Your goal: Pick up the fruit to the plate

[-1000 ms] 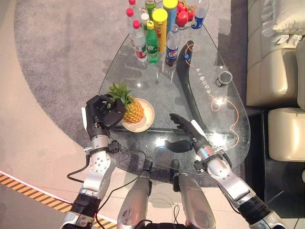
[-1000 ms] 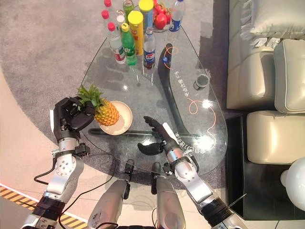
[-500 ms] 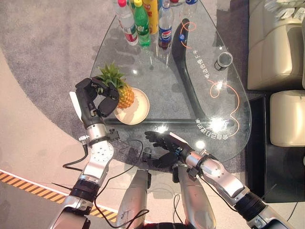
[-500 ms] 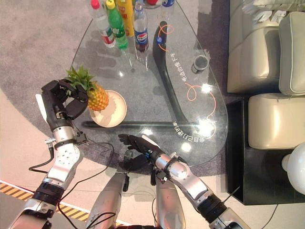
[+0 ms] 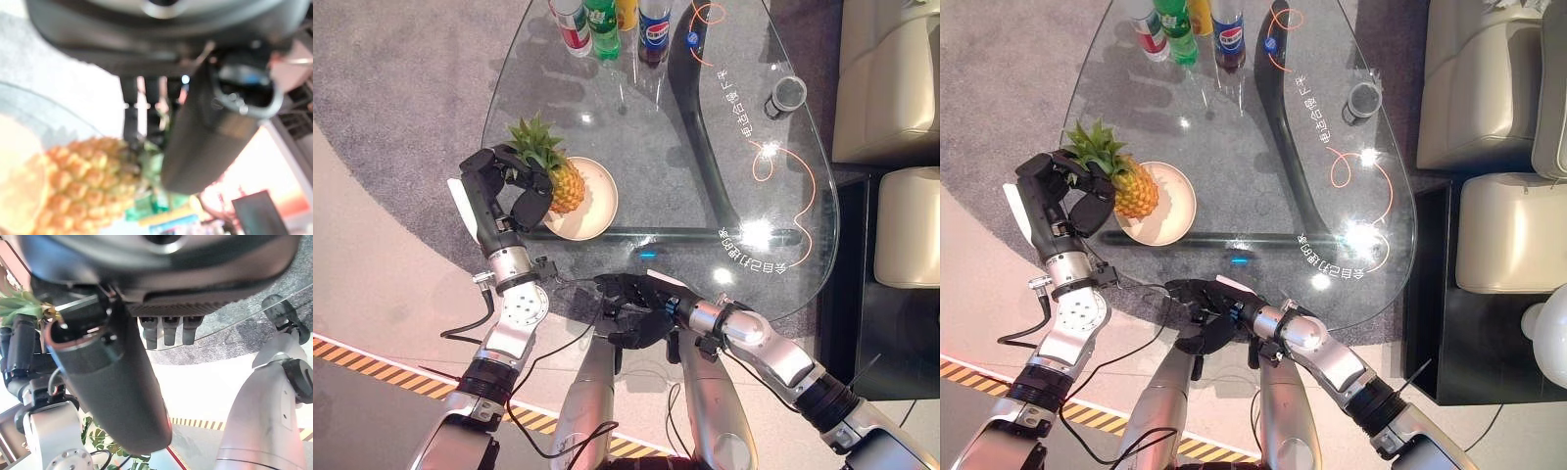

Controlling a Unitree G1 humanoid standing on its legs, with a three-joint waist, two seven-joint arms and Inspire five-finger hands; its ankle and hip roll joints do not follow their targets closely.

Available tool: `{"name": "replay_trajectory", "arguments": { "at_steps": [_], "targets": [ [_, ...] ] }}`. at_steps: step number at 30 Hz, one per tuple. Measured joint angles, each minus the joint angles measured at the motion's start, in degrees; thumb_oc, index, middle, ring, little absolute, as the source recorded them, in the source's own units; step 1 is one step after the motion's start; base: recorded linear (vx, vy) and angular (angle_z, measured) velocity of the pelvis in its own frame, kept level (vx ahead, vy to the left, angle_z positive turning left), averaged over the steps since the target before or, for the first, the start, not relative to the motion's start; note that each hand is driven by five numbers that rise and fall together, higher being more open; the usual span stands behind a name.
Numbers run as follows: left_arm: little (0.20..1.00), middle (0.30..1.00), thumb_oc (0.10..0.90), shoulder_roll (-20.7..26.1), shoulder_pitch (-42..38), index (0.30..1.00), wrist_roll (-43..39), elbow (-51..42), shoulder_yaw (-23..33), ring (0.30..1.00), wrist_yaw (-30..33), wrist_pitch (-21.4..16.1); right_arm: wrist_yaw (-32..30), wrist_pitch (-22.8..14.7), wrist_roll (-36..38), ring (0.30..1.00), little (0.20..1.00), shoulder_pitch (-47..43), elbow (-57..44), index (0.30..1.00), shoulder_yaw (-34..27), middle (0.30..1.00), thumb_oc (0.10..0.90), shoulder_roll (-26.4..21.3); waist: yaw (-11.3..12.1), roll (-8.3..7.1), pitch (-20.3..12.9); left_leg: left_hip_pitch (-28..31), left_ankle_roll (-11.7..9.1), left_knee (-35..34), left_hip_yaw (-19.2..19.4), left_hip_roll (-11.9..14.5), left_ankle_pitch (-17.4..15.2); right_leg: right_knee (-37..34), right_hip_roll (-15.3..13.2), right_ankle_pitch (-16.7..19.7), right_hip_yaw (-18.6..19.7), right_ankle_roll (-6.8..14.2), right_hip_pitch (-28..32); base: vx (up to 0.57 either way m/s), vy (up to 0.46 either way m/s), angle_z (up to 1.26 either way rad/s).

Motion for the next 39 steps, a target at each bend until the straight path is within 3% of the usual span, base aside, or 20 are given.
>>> {"name": "replay_trajectory", "arguments": {
  "at_steps": [12,39],
  "targets": [
    [0.2,0.3,0.1,0.09,-1.72,0.3,1.24,2.36,-0.11,0.3,0.74,-0.25,-0.01,0.45,0.01,0.9,0.9,-3.16,0.0,0.9,0.29,0.9,0.8,0.09,-0.02,-1.12,0.05,-2.81,-0.19,0.66,-0.05,0.11,0.13,-0.05,0.17,0.5,-0.08,-0.03,-2.48,-0.01,-0.005,0.0],
    [0.2,0.3,0.1,0.23,-7.11,0.3,4.08,4.99,-2.15,0.3,3.24,-3.06,-0.02,1.55,0.79,0.9,0.9,-5.96,-0.01,0.9,1.01,0.9,0.8,0.07,-1.48,-1.86,0.02,-7.55,-0.67,0.71,-0.04,0.46,0.52,-0.21,0.64,1.33,0.08,-0.01,-7.33,-0.01,-0.004,0.0]
  ]
}}
